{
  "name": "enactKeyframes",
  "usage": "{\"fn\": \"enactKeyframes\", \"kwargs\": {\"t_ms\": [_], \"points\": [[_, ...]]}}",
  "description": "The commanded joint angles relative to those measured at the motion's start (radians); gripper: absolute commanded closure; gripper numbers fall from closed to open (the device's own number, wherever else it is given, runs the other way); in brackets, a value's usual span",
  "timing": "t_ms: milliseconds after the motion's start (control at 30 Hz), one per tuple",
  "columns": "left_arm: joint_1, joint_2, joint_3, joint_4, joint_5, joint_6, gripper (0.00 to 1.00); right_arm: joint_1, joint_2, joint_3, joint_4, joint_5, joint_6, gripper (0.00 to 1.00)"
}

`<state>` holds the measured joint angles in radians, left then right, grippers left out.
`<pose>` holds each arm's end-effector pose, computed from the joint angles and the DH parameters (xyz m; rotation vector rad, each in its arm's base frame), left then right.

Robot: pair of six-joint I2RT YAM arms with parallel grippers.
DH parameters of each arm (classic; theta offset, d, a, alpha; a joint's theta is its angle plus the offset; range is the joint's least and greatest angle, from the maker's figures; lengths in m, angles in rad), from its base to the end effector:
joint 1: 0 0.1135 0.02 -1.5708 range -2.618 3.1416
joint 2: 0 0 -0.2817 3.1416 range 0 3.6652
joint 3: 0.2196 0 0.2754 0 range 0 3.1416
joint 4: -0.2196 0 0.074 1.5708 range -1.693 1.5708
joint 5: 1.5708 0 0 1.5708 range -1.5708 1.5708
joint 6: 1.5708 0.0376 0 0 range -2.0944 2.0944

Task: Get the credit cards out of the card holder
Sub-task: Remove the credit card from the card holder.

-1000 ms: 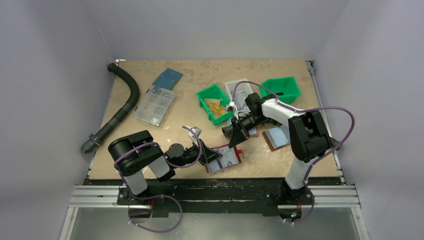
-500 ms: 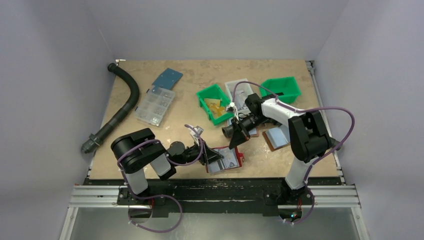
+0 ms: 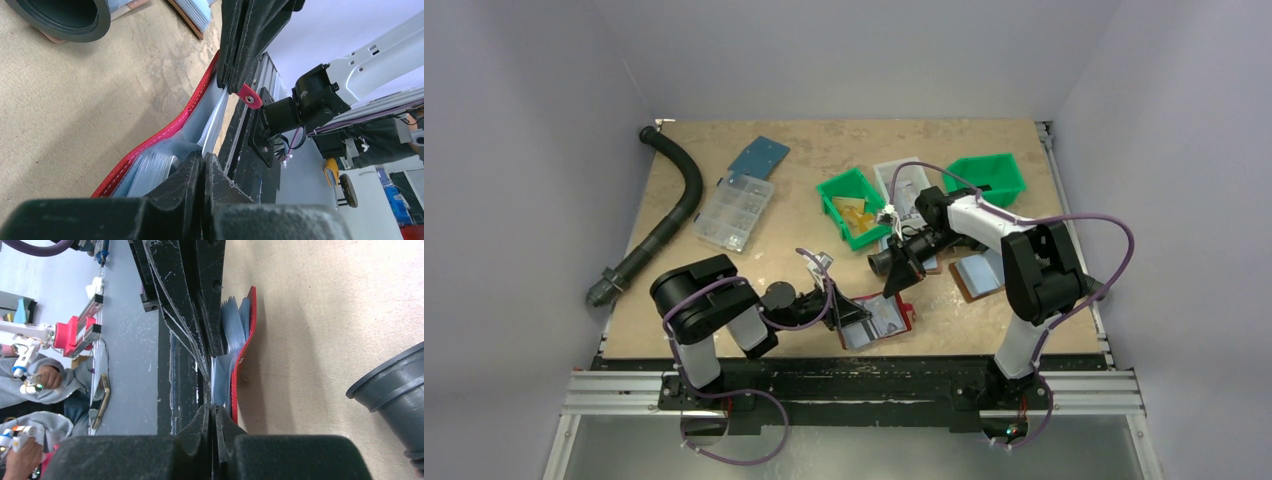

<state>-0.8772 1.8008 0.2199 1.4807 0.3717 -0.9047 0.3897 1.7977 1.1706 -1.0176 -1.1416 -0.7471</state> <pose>0.1493 -0.2010 0.1075 0.3012 1.9315 -1.5834 0.2919 0.1568 0.1894 -1.3149 2.1706 1.6198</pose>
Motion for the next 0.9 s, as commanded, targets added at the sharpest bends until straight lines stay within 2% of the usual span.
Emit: {"fn": "enactKeyframes", "kwargs": {"t_ms": [0,133,300,467,633,867], "points": [[0.008,-0.038,-0.028,0.299,-0.032,0.025,1.0,0.003,-0.03,0.04,-0.019,-0.022,-0.039,0.89],[0.014,-0.057,-0.066,0.299,-0.043,0.059,1.0,0.002,-0.075,0.029,-0.012,0.008,-0.049,0.79],[0.02,-0.054,-0.085,0.298,-0.037,0.084,1.0,0.002,-0.126,0.032,-0.019,0.041,-0.077,0.77],[0.02,-0.051,-0.093,0.298,-0.023,0.102,1.0,0.002,-0.202,-0.044,0.175,0.178,0.085,0.67],[0.02,-0.061,-0.09,0.294,-0.009,0.116,1.0,0.005,-0.164,-0.059,0.226,0.255,0.149,0.6],[0.02,-0.065,-0.08,0.297,0.007,0.113,1.0,0.057,-0.124,-0.062,0.22,0.26,0.144,0.52]]}}
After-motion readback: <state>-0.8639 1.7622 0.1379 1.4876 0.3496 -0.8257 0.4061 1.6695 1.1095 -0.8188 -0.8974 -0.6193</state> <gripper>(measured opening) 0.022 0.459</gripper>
